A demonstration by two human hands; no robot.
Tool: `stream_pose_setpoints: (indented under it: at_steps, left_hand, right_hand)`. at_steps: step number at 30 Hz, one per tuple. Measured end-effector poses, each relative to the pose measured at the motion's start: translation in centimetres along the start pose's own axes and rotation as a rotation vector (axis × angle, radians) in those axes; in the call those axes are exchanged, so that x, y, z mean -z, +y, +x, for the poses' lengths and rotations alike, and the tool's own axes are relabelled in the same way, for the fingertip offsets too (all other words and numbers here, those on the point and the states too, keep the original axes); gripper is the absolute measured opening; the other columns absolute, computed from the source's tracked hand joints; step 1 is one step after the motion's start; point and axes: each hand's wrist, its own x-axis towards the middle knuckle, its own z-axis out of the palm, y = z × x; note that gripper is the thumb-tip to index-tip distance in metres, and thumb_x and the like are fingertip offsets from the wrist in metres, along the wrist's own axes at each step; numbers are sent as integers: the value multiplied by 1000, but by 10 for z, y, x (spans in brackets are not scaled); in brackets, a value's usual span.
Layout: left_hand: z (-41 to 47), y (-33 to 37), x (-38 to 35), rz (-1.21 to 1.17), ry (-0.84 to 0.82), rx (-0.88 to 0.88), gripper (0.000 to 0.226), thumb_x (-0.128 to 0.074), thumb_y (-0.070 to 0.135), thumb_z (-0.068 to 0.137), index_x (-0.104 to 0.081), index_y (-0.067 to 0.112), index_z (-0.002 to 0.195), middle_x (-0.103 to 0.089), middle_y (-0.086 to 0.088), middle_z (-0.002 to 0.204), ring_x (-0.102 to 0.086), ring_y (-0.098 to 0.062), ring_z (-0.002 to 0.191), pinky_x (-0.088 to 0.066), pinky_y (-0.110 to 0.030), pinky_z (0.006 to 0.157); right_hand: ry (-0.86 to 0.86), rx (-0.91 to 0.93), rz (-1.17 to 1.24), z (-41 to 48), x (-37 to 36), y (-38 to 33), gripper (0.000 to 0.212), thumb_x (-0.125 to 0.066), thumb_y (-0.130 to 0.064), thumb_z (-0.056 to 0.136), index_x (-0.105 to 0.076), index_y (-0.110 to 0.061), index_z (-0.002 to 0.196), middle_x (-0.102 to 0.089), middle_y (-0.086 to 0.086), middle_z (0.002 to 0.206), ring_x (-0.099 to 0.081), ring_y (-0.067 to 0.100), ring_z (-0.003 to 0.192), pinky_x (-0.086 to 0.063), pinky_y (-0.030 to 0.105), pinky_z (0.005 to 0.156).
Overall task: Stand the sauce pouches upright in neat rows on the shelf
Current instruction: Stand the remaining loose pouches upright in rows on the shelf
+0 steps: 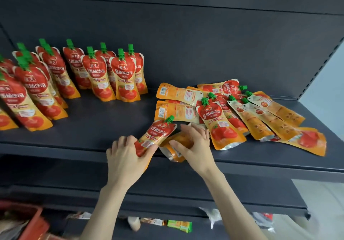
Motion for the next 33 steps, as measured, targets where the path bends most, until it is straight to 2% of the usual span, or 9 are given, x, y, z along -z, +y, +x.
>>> stream_pose_setpoints:
  at_steps: [2,5,10,15,19,24,27,30,33]
  left_hand:
    - [-4,6,-1,-13,4,1,68,-39,74,71,-56,11,88,-61,-10,90,-58,-32,82,-43,-41,73]
    - [-7,17,-2,-73,-20,58,57,-55,64,78,-53,9,95,-61,-12,98,-56,-33,92,-40,-43,81]
    - [-21,35,-1,-276,-51,91,64,-39,71,73,-49,12,94,-60,-5,93,-57,-27,88,-37,-39,82]
    - [-39,52,10,-507,-162,154,55,-43,69,78,-47,16,94,-57,7,82,-58,-13,77,-50,-42,83]
    - [-57,67,4,-809,-350,332,48,-50,56,84,-45,13,106,-58,9,87,-58,-3,75,-46,-11,54]
    - [-62,62,2,-1182,-378,493,45,-55,50,81,-52,16,111,-65,5,98,-64,-4,83,-48,-9,51]
    - [-70,55,7,-1226,-427,459,47,-59,53,79,-59,18,110,-70,1,97,-69,-6,81,-53,-14,59]
    - [-80,45,13,-1327,-476,454,55,-64,55,72,-61,16,111,-72,-6,101,-70,-19,92,-56,-38,81]
    - [-88,37,24,-1343,-448,417,55,-71,50,63,-60,18,108,-72,-4,99,-69,-23,94,-55,-44,84]
  right_hand:
    - [21,-49,-145,-3,-4,-1,67,-63,-51,81,-43,-19,136,-38,1,146,-18,19,141,-15,46,117]
    - [16,-76,-214,-13,-9,-2,62,-56,-56,83,-46,-17,131,-33,5,147,-16,28,142,-20,51,115]
    - [-85,-70,-16,-28,3,-4,40,-59,-32,90,-55,-14,125,-28,1,151,-14,24,143,-27,45,114]
    - [164,-88,73,-54,-6,-9,20,-63,-17,88,-61,-17,107,-36,-3,140,-35,15,131,-38,31,107]
    - [258,-149,199,-64,-19,-10,43,-67,-11,84,-50,-17,123,-23,0,148,-32,14,135,-36,21,103]
    - [250,-240,365,-66,-8,-9,71,-78,-12,74,-42,-18,134,-55,-10,117,-56,2,106,-49,25,95]
    - [136,-268,425,-70,3,-13,49,-79,-15,72,-59,-17,116,-69,-11,97,-67,6,86,-57,34,85]
    - [-24,-341,659,-85,12,-25,19,-75,-18,76,-68,-21,94,-75,1,90,-72,19,82,-57,47,81]
    - [-180,-401,934,-97,16,-34,21,-69,-27,76,-70,-21,96,-74,8,97,-71,28,90,-56,48,84]
